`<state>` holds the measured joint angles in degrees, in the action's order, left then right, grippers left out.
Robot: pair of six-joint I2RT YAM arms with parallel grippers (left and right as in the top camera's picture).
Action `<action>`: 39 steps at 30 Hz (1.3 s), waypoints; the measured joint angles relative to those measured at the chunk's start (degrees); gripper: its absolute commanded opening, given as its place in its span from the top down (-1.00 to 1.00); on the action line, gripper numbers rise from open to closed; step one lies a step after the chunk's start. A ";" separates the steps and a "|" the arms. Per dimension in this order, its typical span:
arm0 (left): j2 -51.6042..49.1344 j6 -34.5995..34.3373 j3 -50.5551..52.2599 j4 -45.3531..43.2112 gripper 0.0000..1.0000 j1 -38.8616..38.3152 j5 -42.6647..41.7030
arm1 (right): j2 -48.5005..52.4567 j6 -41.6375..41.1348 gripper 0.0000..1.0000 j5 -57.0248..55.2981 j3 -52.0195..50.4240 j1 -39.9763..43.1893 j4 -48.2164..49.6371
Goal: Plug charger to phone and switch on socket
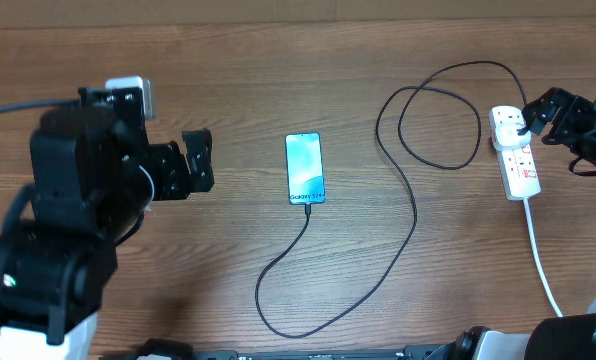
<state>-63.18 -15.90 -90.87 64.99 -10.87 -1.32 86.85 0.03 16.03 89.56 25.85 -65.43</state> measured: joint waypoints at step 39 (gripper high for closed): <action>57.16 -1.99 78.68 -77.09 -0.99 9.18 1.18 | 0.00 0.02 -1.00 -0.37 0.00 0.00 0.02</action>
<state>-6.02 -17.89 -12.19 -12.10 -1.69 -0.14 86.85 0.05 15.66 89.56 25.85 -65.41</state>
